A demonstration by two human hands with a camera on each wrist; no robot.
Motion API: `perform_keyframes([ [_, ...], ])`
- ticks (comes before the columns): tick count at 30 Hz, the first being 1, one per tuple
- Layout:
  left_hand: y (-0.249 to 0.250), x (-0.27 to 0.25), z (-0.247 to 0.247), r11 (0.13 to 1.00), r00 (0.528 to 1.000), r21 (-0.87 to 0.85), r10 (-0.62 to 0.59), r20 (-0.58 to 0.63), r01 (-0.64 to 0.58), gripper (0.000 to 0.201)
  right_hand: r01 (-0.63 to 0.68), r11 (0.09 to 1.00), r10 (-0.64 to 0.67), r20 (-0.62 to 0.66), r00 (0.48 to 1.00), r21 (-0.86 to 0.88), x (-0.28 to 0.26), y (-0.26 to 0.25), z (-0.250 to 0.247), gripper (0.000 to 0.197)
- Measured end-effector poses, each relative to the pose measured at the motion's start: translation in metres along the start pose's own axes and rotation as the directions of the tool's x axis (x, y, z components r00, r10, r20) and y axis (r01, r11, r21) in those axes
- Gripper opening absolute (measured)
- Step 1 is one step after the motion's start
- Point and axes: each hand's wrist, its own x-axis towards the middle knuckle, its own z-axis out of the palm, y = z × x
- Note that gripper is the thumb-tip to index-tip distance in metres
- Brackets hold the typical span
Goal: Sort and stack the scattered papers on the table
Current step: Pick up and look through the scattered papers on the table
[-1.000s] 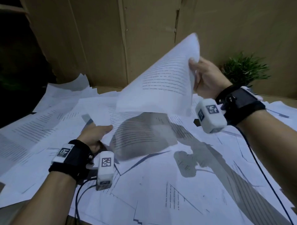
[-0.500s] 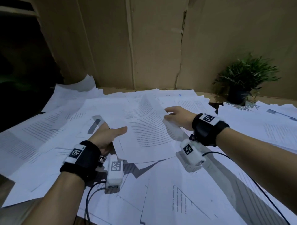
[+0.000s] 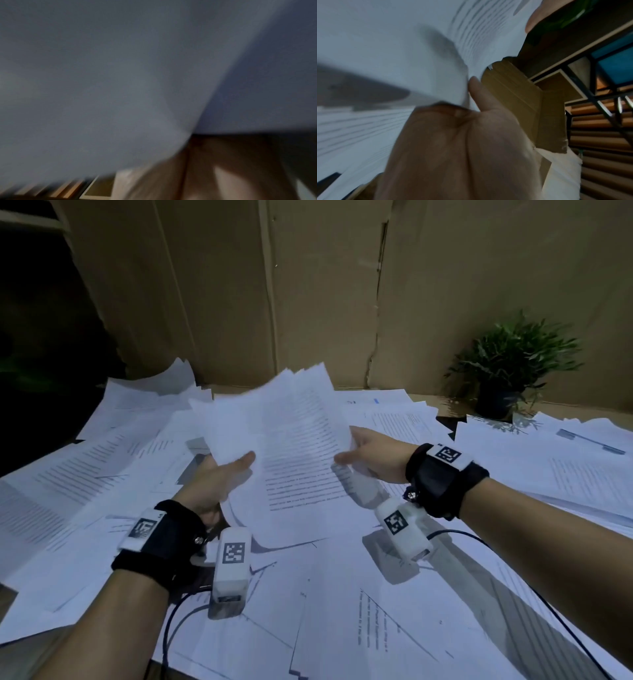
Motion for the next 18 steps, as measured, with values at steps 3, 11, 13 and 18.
perform_keyframes([
  [3,-0.005,0.001,0.000,0.991,0.998,0.134,-0.035,0.050,0.028,0.037,-0.028,0.998,0.025,0.056,0.998,0.060,-0.003,-0.001,0.006,0.020],
  [11,-0.009,0.023,-0.029,0.979,0.934,0.189,0.141,-0.327,-0.081,0.046,-0.274,0.927,0.367,-0.475,0.800,0.256,-0.022,0.024,-0.061,0.010],
  [13,-0.010,0.025,-0.032,0.980,0.911,0.178,0.147,-0.386,-0.083,0.047,-0.349,0.915,0.401,-0.536,0.743,0.201,-0.032,0.031,-0.073,0.008],
  [18,-0.014,0.030,-0.031,0.983,0.878,0.173,0.140,-0.458,-0.066,0.042,-0.481,0.876,0.440,-0.448,0.778,0.024,-0.041,0.031,-0.075,0.022],
])
